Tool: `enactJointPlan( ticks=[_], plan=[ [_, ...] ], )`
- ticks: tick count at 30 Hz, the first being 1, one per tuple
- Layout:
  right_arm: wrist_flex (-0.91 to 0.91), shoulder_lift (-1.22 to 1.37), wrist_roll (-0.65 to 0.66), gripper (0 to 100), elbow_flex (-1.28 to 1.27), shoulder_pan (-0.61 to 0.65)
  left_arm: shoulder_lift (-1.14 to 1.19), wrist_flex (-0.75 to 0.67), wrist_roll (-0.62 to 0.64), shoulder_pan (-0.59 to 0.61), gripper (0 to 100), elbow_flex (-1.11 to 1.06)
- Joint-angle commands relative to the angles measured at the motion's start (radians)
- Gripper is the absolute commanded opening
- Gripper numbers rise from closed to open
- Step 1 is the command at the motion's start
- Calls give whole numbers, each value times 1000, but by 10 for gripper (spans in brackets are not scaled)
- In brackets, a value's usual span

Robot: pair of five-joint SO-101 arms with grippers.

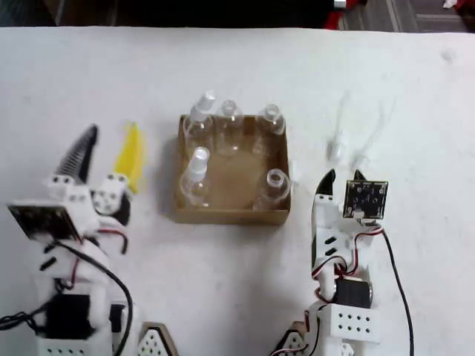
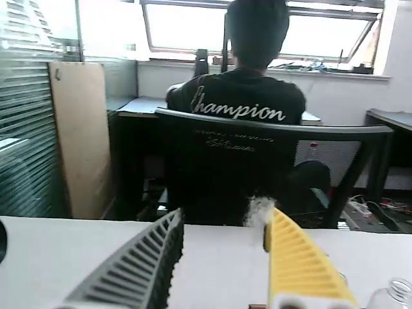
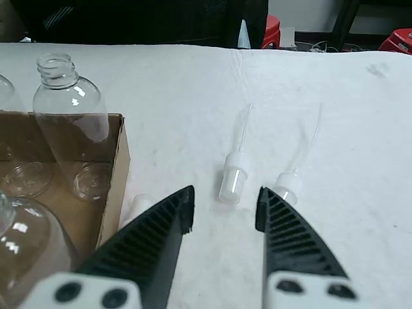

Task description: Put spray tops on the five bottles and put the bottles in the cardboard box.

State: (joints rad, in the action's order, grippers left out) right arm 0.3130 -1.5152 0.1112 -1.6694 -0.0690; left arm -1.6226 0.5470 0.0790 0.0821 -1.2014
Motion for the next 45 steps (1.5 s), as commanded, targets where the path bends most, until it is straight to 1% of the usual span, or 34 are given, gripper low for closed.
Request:
enactJointPlan(
  ticks=[1, 3, 6, 10, 13, 16, 18, 21, 23, 25, 28, 32, 35, 37, 41, 45],
  plan=[
    [-22, -7, 11, 138, -9, -4, 234, -34, 29, 94, 195, 184],
    [-22, -7, 11, 138, -9, -4, 372, -34, 75, 108, 195, 265],
    [-22, -7, 11, 138, -9, -4, 599, 3, 121, 110, 195, 414],
    [-22, -7, 11, 138, -9, -4, 855, 157, 147, 99, 195, 565],
    [-22, -7, 11, 138, -9, -4, 972, 226, 147, 94, 199, 578],
    [-22, -7, 11, 138, -9, -4, 1050, 229, 140, 97, 199, 554],
    [-22, -7, 11, 138, -8, -2, 1095, 201, 91, 96, 198, 537],
    [-18, -7, 11, 138, -8, 2, 1161, 112, 44, 94, 197, 500],
    [-18, -7, 11, 138, -6, 2, 1228, 37, 40, 96, 199, 491],
    [-16, -7, 11, 138, -6, 2, 1322, -6, 40, 96, 199, 509],
    [-13, -7, 11, 138, -5, -2, 1491, 12, 29, 94, 196, 605],
    [59, -7, 9, 140, 32, 4, 1679, 144, 32, 94, 196, 772],
    [107, -7, 9, 140, 63, 2, 1742, 245, 32, 93, 196, 865],
    [127, -2, 8, 139, 94, -7, 1747, 284, 28, 81, 196, 887],
    [229, 4, 2, 138, 203, -35, 1750, 295, 26, 62, 196, 885],
    [294, 5, 8, 138, 279, -2, 1744, 288, 26, 85, 195, 885]
  ],
)
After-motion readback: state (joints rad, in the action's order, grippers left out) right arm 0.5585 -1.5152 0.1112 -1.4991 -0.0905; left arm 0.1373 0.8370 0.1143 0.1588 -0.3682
